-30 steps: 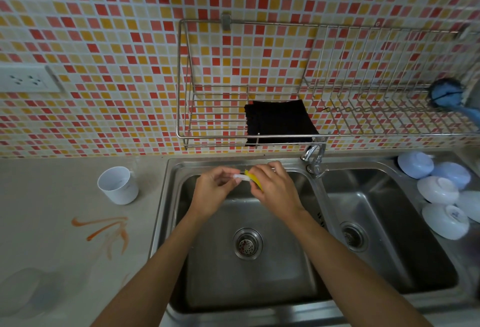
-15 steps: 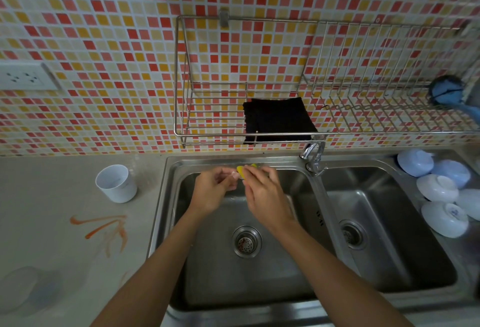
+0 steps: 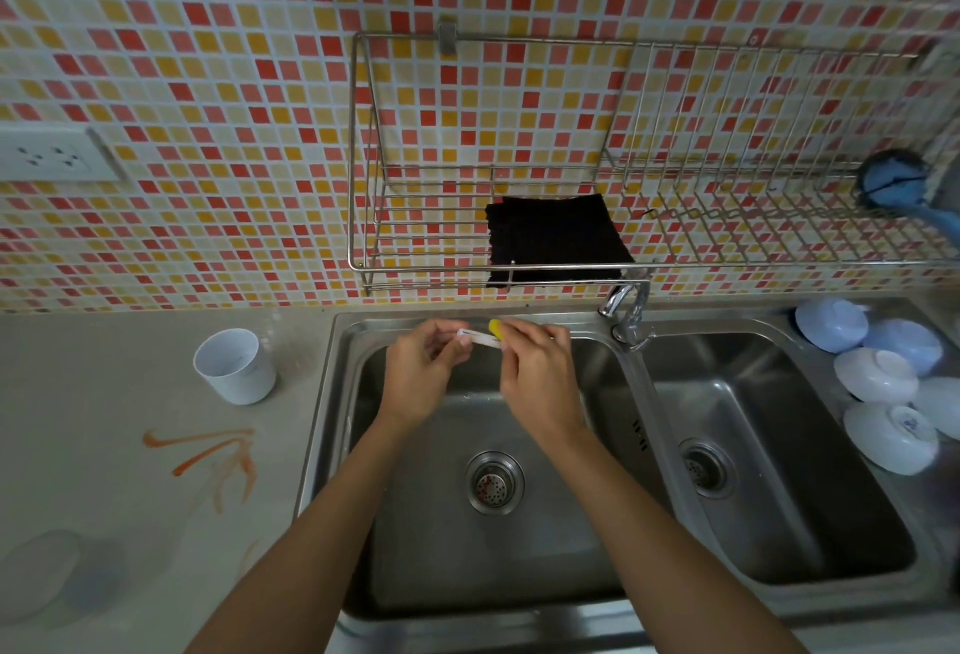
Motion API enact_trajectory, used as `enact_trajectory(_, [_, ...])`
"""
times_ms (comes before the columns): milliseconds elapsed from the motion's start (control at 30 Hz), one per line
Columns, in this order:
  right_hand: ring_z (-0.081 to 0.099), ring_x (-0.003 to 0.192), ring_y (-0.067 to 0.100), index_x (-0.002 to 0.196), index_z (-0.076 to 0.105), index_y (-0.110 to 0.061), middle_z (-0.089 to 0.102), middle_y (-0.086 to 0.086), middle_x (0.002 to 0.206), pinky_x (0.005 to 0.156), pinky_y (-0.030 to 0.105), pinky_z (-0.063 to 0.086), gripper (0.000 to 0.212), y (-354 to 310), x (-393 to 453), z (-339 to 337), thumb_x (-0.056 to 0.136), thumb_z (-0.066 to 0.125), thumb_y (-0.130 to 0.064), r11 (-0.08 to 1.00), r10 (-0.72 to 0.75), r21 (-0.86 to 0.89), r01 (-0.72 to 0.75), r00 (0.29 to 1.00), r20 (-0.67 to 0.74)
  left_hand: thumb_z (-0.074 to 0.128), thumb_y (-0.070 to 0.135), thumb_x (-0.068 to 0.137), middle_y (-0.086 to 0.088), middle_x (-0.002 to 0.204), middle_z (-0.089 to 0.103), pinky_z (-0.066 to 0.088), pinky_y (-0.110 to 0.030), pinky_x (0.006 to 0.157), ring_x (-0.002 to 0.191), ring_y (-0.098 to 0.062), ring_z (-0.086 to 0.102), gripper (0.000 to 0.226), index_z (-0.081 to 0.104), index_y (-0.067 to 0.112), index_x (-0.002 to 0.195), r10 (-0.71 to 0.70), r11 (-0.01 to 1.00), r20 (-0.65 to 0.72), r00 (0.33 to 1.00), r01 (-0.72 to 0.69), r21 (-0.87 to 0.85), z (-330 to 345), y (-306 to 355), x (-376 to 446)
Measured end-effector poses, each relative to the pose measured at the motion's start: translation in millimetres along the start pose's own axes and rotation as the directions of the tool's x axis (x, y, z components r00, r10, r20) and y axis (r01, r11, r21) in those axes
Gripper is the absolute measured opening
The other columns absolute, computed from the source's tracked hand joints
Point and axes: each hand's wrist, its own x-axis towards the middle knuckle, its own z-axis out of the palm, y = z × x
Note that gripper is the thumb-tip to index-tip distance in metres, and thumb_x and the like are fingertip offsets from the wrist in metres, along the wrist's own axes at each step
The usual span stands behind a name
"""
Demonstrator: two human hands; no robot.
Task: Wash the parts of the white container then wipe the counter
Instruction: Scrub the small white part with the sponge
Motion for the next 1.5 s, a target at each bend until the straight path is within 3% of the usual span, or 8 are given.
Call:
enact_trajectory(233, [0.045,0.104,0.018,0.117,0.067,-0.009,0.067,0.003,0.116,0.089,0.029,0.047,0.030,-17.0,-9.3,2.4,0.087,0.062,-0.009,1.000,-0.022,0.012,0.021,1.000,0.018,0.064,0.009,0.091,-0.009,0.096,0.073,0.058,-0.024,0.078,0.089,-0.015,0.071,0.015,0.066,0.002,0.103,0.009,1.000,0.042,0.999,-0.009,-0.007,-1.0,3.4,-0.2])
enact_trajectory(367, [0.041,0.100,0.012,0.114,0.069,-0.008,0.069,0.003,0.111,0.082,0.036,0.053,0.032,2.3,-5.0,0.2,0.082,0.069,-0.004,1.000,-0.016,-0.020,0.016,1.000,0.006,0.064,0.008,0.090,-0.012,0.096,0.071,0.058,-0.025,0.079,0.092,-0.020,0.070,0.013,0.066,0.004,0.103,-0.021,0.999,0.014,1.000,0.022,-0.042,-3.9,3.5,-0.5])
enact_trajectory(500, [0.044,0.102,0.017,0.121,0.065,-0.014,0.066,-0.002,0.118,0.086,0.032,0.049,0.035,13.5,-12.1,0.1,0.087,0.067,-0.018,0.998,-0.019,-0.056,0.022,0.997,0.069,0.064,0.008,0.090,-0.014,0.096,0.071,0.057,-0.023,0.077,0.092,-0.021,0.070,0.016,0.066,0.002,0.105,-0.022,0.998,0.028,0.999,0.024,-0.051,-6.1,4.5,-1.1])
enact_trajectory(733, [0.041,0.091,0.015,0.101,0.071,-0.015,0.069,-0.002,0.097,0.077,0.032,0.051,0.024,18.1,0.7,-1.4,0.078,0.076,-0.020,0.953,-0.208,-0.207,0.219,0.975,0.076,0.065,0.005,0.089,-0.012,0.100,0.071,0.056,-0.023,0.080,0.095,-0.017,0.069,0.020,0.065,0.000,0.108,-0.020,0.998,0.113,0.993,0.027,-0.062,-6.8,8.1,-5.1])
enact_trajectory(933, [0.050,0.094,0.015,0.104,0.068,-0.016,0.067,-0.004,0.102,0.084,0.029,0.046,0.020,30.8,0.5,0.7,0.086,0.068,-0.023,0.887,-0.325,-0.302,0.350,0.937,0.131,0.062,0.017,0.093,-0.011,0.093,0.071,0.056,-0.020,0.073,0.087,-0.016,0.069,0.013,0.068,0.008,0.101,-0.069,0.996,0.077,0.995,0.072,-0.044,-5.9,10.8,-5.0])
enact_trajectory(1100, [0.051,0.097,0.018,0.107,0.068,-0.016,0.067,-0.002,0.105,0.087,0.029,0.046,0.021,37.4,-2.2,4.5,0.086,0.067,-0.019,0.890,-0.324,-0.289,0.352,0.936,0.139,0.064,0.022,0.092,-0.007,0.084,0.070,0.057,-0.020,0.067,0.072,-0.009,0.068,0.012,0.068,0.011,0.094,-0.144,0.988,0.134,0.980,0.134,0.079,-7.2,9.1,1.4])
enact_trajectory(1367, [0.043,0.108,0.022,0.121,0.062,-0.005,0.062,0.007,0.121,0.096,0.034,0.045,0.038,2.6,-18.0,8.8,0.086,0.051,-0.014,0.991,-0.102,-0.067,0.113,0.983,0.154,0.069,0.008,0.086,-0.003,0.087,0.074,0.058,-0.025,0.077,0.083,-0.012,0.071,0.007,0.072,0.012,0.092,-0.102,0.995,0.128,0.986,0.100,0.021,-1.3,3.6,2.8])
enact_trajectory(1500, [0.042,0.108,0.021,0.124,0.062,-0.006,0.061,0.006,0.122,0.096,0.035,0.046,0.044,10.0,-13.5,5.4,0.086,0.041,-0.019,0.991,-0.083,-0.090,0.103,0.976,0.202,0.073,0.008,0.083,-0.005,0.090,0.075,0.057,-0.025,0.080,0.085,-0.015,0.072,0.015,0.072,0.005,0.098,-0.070,0.997,0.024,0.997,0.070,0.017,-5.4,0.4,0.7])
